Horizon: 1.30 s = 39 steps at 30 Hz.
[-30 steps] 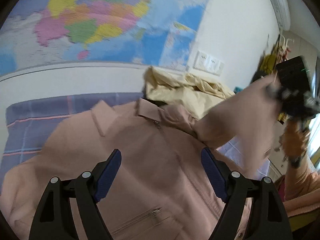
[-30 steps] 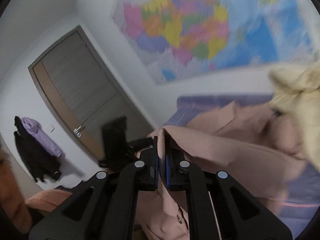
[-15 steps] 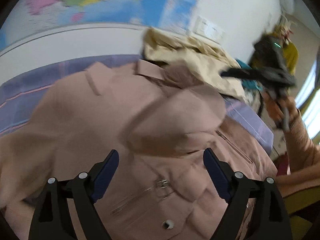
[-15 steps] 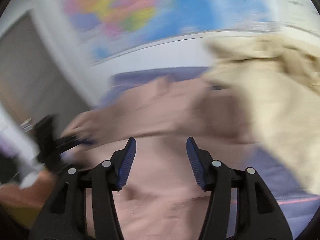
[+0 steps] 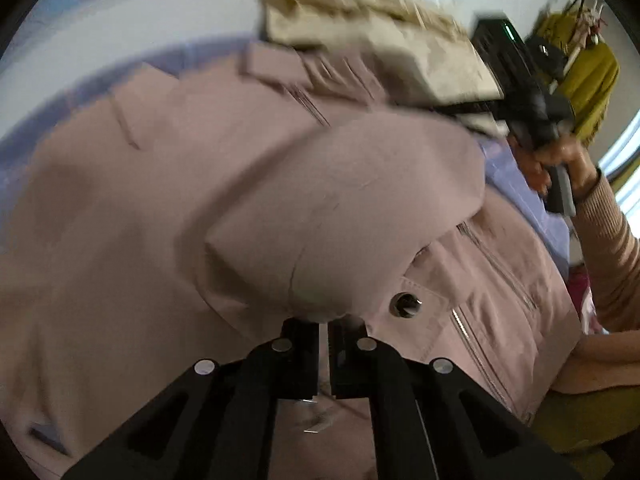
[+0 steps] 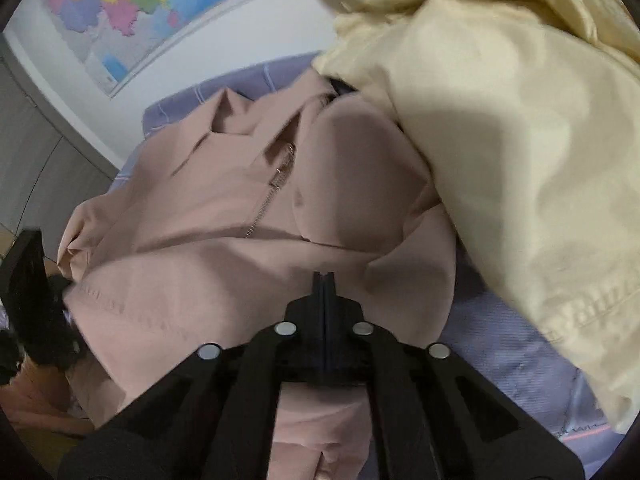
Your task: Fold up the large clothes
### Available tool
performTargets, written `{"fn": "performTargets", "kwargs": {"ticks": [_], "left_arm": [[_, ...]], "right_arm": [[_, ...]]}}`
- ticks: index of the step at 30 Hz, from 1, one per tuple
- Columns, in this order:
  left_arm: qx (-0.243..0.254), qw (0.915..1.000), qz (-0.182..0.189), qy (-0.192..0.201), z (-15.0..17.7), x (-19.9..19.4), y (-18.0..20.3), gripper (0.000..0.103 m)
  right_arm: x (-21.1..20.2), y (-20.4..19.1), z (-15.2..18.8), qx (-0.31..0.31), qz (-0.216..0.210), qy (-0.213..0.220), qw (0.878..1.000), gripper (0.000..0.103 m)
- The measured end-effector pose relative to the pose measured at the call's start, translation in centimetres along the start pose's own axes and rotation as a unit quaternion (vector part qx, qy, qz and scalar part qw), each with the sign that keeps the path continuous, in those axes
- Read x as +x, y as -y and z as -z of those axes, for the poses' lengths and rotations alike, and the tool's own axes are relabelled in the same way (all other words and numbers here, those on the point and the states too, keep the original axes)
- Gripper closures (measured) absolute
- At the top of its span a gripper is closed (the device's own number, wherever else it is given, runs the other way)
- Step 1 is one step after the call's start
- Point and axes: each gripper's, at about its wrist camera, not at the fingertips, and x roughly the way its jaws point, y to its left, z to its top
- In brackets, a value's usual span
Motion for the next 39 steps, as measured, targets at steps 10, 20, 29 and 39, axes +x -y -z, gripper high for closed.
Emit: {"fn": "performTargets", "kwargs": {"ticks": [10,20,29,39], "left_arm": [[-0.047,0.9854,-0.144,0.078,-0.7,-7.0,-6.7,0.066],[0.038,0.9913,-0.126,0.007,1.3,-0.8,-3.1,0.016],[0.042,0.9761,-0.213,0.008,-0.3,0.2,-4.9,0.089],[0.034,0.9415,-0.330,0.062,-1.9,-3.4,-7.8,0.034]], "right_arm": [[-4.3,-2.3,-1.0,-0.050,-0.016,0.063,0.997,0.061],[-1.1,-3.1,0.3,-0.084,0.024,0.026,0.996,0.053],[2.3,-3.4,-0.3,-0.113,0.049,-0.027,0.992,0.098],[-1.7,-3.2,-2.8,-0.103,0.097,0.074,0.987,0.097]]}}
